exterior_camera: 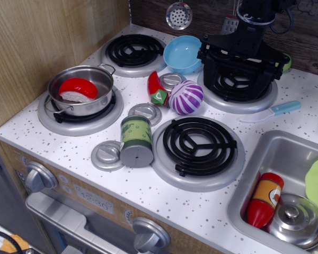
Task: Take sushi out of pan
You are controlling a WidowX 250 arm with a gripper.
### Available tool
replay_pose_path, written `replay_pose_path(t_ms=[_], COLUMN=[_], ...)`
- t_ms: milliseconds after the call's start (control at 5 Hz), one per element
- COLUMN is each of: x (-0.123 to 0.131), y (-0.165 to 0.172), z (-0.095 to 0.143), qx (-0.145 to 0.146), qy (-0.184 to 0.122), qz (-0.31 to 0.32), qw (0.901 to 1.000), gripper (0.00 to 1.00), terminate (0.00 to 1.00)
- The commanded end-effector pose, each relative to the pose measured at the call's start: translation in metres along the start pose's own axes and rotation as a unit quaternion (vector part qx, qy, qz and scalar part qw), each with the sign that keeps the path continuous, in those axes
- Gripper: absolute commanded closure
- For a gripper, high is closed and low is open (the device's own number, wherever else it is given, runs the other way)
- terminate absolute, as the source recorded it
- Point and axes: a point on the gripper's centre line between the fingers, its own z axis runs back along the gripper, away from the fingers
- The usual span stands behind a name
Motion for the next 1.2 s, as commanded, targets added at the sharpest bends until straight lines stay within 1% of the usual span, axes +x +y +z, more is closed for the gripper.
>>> replay_pose_path(t_ms=[0, 200, 400, 600, 800, 1000], x=[0.0, 0.009, 0.012, 0.019, 0.022, 0.021], y=[0.0, 0.016, 0.033, 0.071, 0.122, 0.164], z=[0.0, 0.002, 0.007, 0.008, 0.013, 0.007], qx=[0.0, 0.012, 0.021, 0.041, 0.064, 0.12], qy=[0.0, 0.016, 0.051, 0.021, 0.008, -0.048], qz=[0.0, -0.002, 0.088, 0.196, 0.254, 0.333], qw=[1.0, 0.9998, 0.9945, 0.9795, 0.965, 0.9338], gripper=[0.0, 0.0, 0.0, 0.0, 0.0, 0.0], terminate=[0.0, 0.0, 0.0, 0.0, 0.0, 0.0])
